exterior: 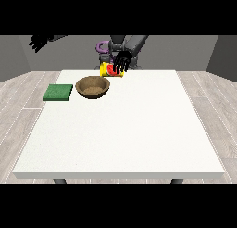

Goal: Pick the cup and pour the ball into the bowl, then pick the bowl and place it on the pad

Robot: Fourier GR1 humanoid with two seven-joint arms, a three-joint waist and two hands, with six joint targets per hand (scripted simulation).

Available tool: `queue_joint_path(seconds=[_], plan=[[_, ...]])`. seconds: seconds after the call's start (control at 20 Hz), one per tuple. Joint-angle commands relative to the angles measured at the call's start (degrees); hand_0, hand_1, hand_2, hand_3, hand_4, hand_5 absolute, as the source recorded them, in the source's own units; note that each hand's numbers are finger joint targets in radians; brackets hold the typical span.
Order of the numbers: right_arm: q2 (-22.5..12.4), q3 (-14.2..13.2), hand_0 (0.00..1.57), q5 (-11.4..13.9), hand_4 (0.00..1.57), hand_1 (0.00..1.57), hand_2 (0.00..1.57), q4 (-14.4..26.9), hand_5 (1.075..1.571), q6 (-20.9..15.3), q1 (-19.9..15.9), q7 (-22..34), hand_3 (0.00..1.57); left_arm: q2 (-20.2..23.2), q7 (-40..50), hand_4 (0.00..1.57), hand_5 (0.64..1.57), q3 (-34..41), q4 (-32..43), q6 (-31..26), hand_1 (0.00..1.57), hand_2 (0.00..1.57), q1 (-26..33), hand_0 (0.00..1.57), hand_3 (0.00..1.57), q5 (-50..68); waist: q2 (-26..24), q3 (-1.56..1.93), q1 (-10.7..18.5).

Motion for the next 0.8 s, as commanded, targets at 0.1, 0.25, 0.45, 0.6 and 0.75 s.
queue_joint_path(seconds=[0.1, 0.25, 0.45, 0.6, 0.75], plan=[[-0.2, 0.4, 0.00, 1.0, 0.70, 0.00, 0.00, 3.2, 1.557, 1.5, -1.3, -2.7, 0.15, -0.6, 13.9, 1.31, 1.563, -7.6, 2.9, -6.9, 1.37, 1.57, -9.2, 1.37, 1.57, -11.2, 0.6, 0.00, -0.9], [-1.4, -0.3, 0.00, 1.1, 0.70, 0.00, 0.00, 6.4, 1.556, 1.2, -4.4, -3.0, 0.25, -0.6, 18.8, 1.10, 1.570, -12.7, 1.1, -13.0, 1.47, 1.57, -11.7, 1.47, 1.57, -14.9, 1.0, 0.02, -0.6], [0.8, 1.3, 0.00, 2.2, 0.70, 0.00, 0.00, 6.1, 1.555, 1.2, -3.4, -4.6, 0.30, -0.6, 19.1, 1.01, 1.570, -16.3, 0.3, -20.1, 0.73, 1.57, -12.5, 0.73, 1.57, -18.1, 0.4, -0.04, -1.9], [3.9, 4.6, 0.00, 5.0, 0.69, 0.00, 0.00, 5.8, 1.552, -0.9, -4.2, -5.1, 0.33, -0.6, 21.5, 1.04, 1.571, -19.9, -5.1, -27.7, 0.27, 1.26, -10.5, 0.27, 1.55, -17.3, -0.3, -0.08, -4.3], [3.6, 4.0, 0.00, 5.1, 0.69, 0.00, 0.00, 7.5, 1.552, -2.5, -5.5, -4.3, 0.34, -0.6, 19.6, 1.11, 1.569, -21.1, -10.2, -32.2, 0.19, 1.25, -9.5, 0.19, 1.57, -17.2, -0.4, -0.10, -1.8]])
